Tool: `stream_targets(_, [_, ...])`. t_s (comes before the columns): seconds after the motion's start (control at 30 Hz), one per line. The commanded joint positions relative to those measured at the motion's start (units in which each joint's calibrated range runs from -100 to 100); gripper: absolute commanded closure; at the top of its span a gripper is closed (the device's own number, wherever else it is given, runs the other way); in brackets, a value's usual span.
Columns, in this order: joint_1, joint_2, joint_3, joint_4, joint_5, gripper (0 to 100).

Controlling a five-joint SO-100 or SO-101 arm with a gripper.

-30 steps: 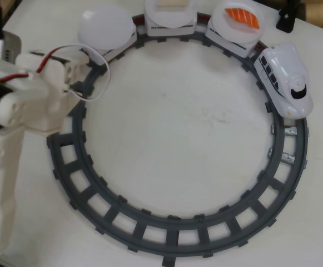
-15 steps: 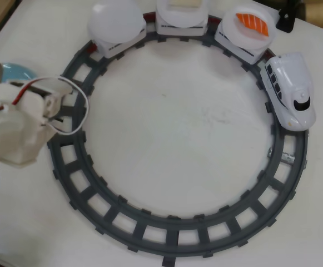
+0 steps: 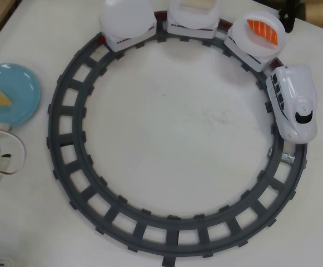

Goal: Pick up the sushi from the Shinkansen and put it on the blue dish

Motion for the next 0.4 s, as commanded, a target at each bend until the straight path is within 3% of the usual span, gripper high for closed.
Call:
stream_targets(0.0, [-3.5, -1.8, -0.7, -0.7, -0.5, 81])
stream_targets(0.37, [-7.5, -2.0, -0.8, 0.3, -0.5, 81])
